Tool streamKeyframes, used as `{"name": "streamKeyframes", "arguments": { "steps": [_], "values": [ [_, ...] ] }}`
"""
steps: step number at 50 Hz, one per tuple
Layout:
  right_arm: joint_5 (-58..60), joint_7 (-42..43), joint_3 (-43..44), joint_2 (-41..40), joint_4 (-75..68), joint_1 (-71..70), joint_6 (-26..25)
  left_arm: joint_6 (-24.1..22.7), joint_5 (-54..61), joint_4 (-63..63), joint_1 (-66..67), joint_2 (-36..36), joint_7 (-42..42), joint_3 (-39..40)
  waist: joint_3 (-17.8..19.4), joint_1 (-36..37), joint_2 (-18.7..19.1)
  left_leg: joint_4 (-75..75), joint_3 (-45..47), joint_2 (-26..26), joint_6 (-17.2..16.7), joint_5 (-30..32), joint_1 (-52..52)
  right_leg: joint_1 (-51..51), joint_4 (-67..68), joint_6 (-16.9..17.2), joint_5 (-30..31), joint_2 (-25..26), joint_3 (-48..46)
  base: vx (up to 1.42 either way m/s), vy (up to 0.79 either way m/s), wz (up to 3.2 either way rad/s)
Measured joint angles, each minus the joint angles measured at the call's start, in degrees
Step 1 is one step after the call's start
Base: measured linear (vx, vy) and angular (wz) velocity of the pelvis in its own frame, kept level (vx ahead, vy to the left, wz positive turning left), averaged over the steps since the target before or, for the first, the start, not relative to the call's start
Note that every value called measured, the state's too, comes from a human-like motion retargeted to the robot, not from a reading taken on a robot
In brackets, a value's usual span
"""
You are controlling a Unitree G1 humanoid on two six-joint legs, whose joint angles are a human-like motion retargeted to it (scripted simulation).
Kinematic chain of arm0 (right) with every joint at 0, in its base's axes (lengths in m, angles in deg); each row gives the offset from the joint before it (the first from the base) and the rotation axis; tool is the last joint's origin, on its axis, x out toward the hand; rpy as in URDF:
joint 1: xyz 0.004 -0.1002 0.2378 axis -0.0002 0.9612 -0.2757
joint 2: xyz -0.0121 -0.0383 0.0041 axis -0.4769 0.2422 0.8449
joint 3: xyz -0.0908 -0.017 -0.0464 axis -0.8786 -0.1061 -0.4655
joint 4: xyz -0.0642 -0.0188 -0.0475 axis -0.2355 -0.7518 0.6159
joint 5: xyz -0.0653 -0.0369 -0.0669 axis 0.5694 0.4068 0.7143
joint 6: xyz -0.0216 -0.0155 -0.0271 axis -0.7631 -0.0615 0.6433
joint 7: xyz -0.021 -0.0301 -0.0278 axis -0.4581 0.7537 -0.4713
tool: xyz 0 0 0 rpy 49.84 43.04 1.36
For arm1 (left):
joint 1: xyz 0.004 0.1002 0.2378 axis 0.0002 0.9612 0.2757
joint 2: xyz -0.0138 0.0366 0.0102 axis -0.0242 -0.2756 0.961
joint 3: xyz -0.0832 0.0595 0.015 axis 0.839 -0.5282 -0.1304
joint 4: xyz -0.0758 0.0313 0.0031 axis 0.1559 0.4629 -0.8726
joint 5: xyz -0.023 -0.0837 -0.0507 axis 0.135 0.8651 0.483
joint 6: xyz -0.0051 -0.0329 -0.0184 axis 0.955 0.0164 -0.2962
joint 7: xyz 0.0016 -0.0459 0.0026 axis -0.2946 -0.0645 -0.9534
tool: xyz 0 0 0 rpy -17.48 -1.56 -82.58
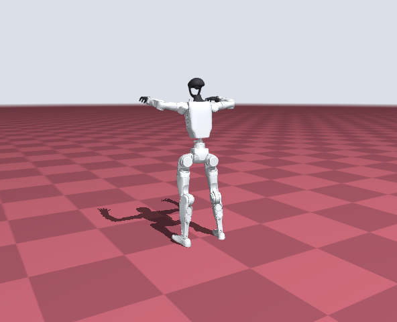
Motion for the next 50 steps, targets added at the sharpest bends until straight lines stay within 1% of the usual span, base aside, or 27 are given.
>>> {"name": "streamKeyframes", "arguments": {
  "steps": [5, 10, 13, 16, 18, 20, 22, 25, 27, 28, 30, 32, 34, 37, 40, 43, 45, 48, 50],
  "values": [
    [-1.2, 0.8, 0.4, -0.7, 0.1, 0.4, 0.1, -0.3, 2.4, -0.9, -0.3, -0.6, 0.3, 0.0, 0.2, -0.7, 0.2, 0.0, -0.6, 0.3, 0.2, -0.1, -0.1, -0.8, 1.7, -1.0, -1.3, 0.3, 0.0, 0.00, 0.00, 0.00],
    [-2.5, 1.0, 0.8, -0.6, 0.1, 0.9, 0.1, -1.0, 6.6, -3.0, -0.8, -2.6, 1.6, 0.0, -0.4, -1.7, 0.4, -0.3, -1.2, 0.9, 0.0, 0.0, -0.3, -1.3, 2.7, -1.3, -2.5, 0.7, -0.4, 0.04, -0.03, 0.07],
    [-3.9, 2.0, 1.0, -0.4, 0.7, 0.7, 0.3, -1.2, 9.5, -4.4, -1.7, -3.2, 0.4, 0.4, -0.6, -2.1, 0.3, -0.1, -1.2, 1.2, 0.0, -0.2, -0.3, -1.6, 3.3, -1.5, -3.2, 1.1, -0.2, 0.08, -0.07, -0.02],
    [-6.4, 3.6, 0.3, -1.8, 2.2, -0.7, 0.4, -1.2, 14.7, -6.1, -4.0, -2.0, -1.7, -0.9, -0.2, -2.4, -0.4, 0.7, -0.7, 1.5, 0.2, -0.5, -0.3, -1.7, 3.9, -1.8, -3.9, 1.3, 0.4, 0.10, -0.10, -0.15],
    [-8.6, 4.7, -1.5, -4.0, 3.5, -3.0, 0.2, -1.1, 19.6, -7.5, -7.4, 0.2, -2.8, -4.1, 0.3, -2.6, -1.2, 1.4, -0.3, 1.7, 0.6, -0.5, -0.2, -1.6, 4.2, -1.9, -4.4, 1.4, 0.8, 0.12, -0.13, -0.24],
    [-10.5, 5.6, -6.1, -7.0, 4.3, -7.6, -0.4, -0.7, 24.7, -8.6, -14.6, 4.2, -2.9, -12.1, 1.0, -2.6, -1.9, 2.4, 0.3, 1.9, 1.3, -0.2, -0.1, -1.2, 4.2, -2.1, -4.7, 1.5, 1.4, 0.13, -0.15, -0.31],
    [-11.5, 6.6, -14.4, -10.1, 3.0, -14.7, -1.2, 0.2, 28.0, -7.5, -27.5, 10.8, -2.2, -27.5, 1.5, -1.7, -1.8, 4.4, 1.0, 2.1, 2.6, 0.2, -0.2, -0.4, 3.8, -2.2, -4.8, 1.5, 2.3, 0.13, -0.18, -0.41],
    [-11.6, 7.9, -22.2, -18.0, -0.8, -18.9, -2.8, 2.4, 31.5, -2.8, -37.8, 22.1, 0.3, -43.3, 2.9, 1.3, -3.8, 11.2, 1.9, 1.8, 5.9, 1.0, -2.1, 1.0, 3.1, -2.2, -4.7, 0.1, 4.3, 0.13, -0.23, -0.56],
    [-11.7, 8.1, -25.5, -25.2, -5.1, -18.7, -4.4, 5.0, 32.7, 2.6, -39.6, 30.2, 3.5, -50.2, 3.7, 4.0, -6.9, 22.1, 2.9, 1.2, 8.4, 0.6, -7.5, 0.8, 2.9, -2.3, -4.6, -2.4, 5.9, 0.12, -0.22, -0.52],
    [-12.0, 7.9, -26.8, -29.1, -7.9, -18.5, -5.3, 6.4, 33.0, 6.3, -40.5, 34.3, 5.4, -53.7, 3.7, 5.3, -8.5, 30.6, 3.4, 1.5, 9.3, -1.2, -12.2, 0.1, 2.9, -2.3, -4.6, -3.7, 6.5, 0.12, -0.16, -0.24],
    [-13.9, 7.7, -27.9, -37.1, -14.0, -17.4, -6.7, 8.5, 33.5, 14.4, -40.4, 42.8, 8.7, -58.8, 3.6, 7.1, -10.6, 49.5, 5.0, 3.4, 10.4, -7.4, -22.5, -1.2, 3.1, -2.4, -5.0, -5.5, 6.8, 0.17, -0.09, 0.04],
    [-16.7, 8.7, -27.4, -44.8, -19.8, -16.2, -7.1, 9.8, 34.2, 23.0, -37.6, 51.2, 11.3, -61.3, 4.1, 8.6, -11.5, 66.2, 6.6, 6.1, 11.3, -14.0, -30.2, -0.5, 2.9, -2.5, -5.8, -6.1, 6.5, 0.27, -0.05, 0.10],
    [-19.6, 10.2, -25.9, -52.0, -25.1, -15.8, -6.3, 10.4, 34.0, 33.1, -34.3, 59.1, 14.0, -62.1, 4.3, 10.2, -11.1, 80.5, 6.1, 8.7, 12.2, -18.4, -37.5, 0.6, 2.4, -3.1, -6.3, -5.3, 6.2, 0.32, -0.04, 0.01],
    [-23.6, 12.4, -23.2, -60.4, -30.3, -16.1, -3.4, 9.9, 31.3, 49.2, -28.8, 69.1, 17.9, -60.2, 3.9, 12.4, -10.6, 95.0, 4.5, 9.5, 13.1, -21.8, -47.3, 2.2, 1.9, -3.9, -7.0, -4.6, 6.0, 0.37, 0.01, -0.04],
    [-27.6, 13.4, -21.8, -65.6, -32.0, -17.1, 0.5, 7.9, 27.5, 62.8, -23.6, 75.2, 21.4, -56.3, 3.9, 14.4, -11.2, 102.1, 5.3, 9.0, 14.9, -23.4, -54.3, 3.6, 2.2, -4.3, -7.8, -5.3, 6.2, 0.41, 0.07, -0.03],
    [-30.3, 13.2, -22.0, -68.2, -32.5, -18.9, 2.7, 7.1, 24.9, 71.8, -19.1, 77.9, 22.8, -53.7, 4.3, 16.4, -12.0, 101.4, 7.0, 8.9, 16.3, -22.5, -58.0, 5.3, 2.5, -4.9, -8.3, -6.2, 6.3, 0.45, 0.09, -0.08],
    [-31.1, 12.7, -22.9, -69.4, -32.5, -20.2, 3.4, 7.1, 23.7, 76.2, -16.8, 79.2, 23.3, -53.2, 4.5, 17.7, -12.5, 96.7, 8.1, 8.8, 16.8, -21.3, -58.6, 6.0, 3.1, -5.3, -8.5, -6.7, 6.7, 0.48, 0.11, -0.24],
    [-31.4, 12.1, -25.1, -71.6, -33.1, -21.3, 4.1, 7.4, 22.9, 80.9, -15.3, 80.9, 23.2, -55.0, 4.3, 19.3, -13.8, 79.7, 9.4, 5.7, 15.5, -18.7, -55.1, 5.9, 5.4, -4.6, -8.5, -8.1, 8.2, 0.52, 0.15, -0.43],
    [-30.4, 11.5, -26.1, -73.8, -34.4, -21.5, 3.6, 7.8, 22.8, 82.9, -16.1, 82.0, 22.0, -56.3, 4.9, 20.7, -14.8, 60.5, 10.7, 1.8, 13.4, -16.7, -48.2, 6.1, 7.0, -3.4, -7.8, -9.6, 9.7, 0.62, 0.20, -0.82]
  ]
}}
